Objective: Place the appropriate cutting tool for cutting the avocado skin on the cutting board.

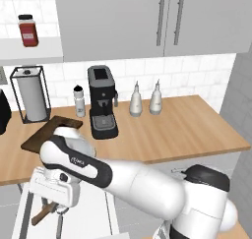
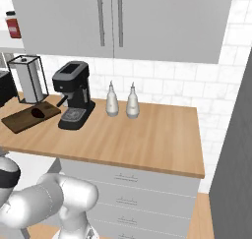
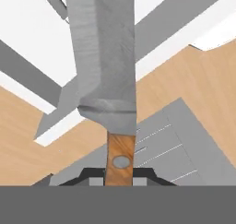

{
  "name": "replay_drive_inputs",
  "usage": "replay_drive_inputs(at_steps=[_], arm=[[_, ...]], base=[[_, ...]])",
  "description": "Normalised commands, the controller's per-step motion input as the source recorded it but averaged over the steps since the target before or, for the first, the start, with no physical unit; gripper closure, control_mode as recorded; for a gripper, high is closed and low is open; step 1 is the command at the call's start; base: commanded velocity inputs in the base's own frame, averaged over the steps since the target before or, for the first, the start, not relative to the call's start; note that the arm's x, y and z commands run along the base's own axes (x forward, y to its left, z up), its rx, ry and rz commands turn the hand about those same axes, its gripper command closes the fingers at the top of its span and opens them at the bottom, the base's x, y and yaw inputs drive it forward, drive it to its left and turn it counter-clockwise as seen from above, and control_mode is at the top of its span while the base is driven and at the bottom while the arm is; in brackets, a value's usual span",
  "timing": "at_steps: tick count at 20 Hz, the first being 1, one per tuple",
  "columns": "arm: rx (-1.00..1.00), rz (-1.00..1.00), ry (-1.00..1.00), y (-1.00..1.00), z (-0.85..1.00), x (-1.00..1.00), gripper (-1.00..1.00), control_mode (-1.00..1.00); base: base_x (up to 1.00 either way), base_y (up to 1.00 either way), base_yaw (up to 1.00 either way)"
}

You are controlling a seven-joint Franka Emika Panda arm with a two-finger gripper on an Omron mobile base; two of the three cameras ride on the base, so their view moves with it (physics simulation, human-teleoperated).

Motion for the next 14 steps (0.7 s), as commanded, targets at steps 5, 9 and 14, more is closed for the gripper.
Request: replay_drive_inputs(at_steps=[5, 9, 14], arm=[[-0.1, -0.26, 0.0, 0.0, 1.0, -0.63, 1.0, -1.0], [-0.2, -0.15, -0.03, 0.12, 1.0, 0.02, 1.0, -1.0], [-0.19, -0.09, -0.05, 0.5, 0.73, 0.56, 1.0, -1.0]], base=[[0.0, 0.0, 0.0], [0.0, 0.0, 0.0], [0.0, 0.0, 0.0]])
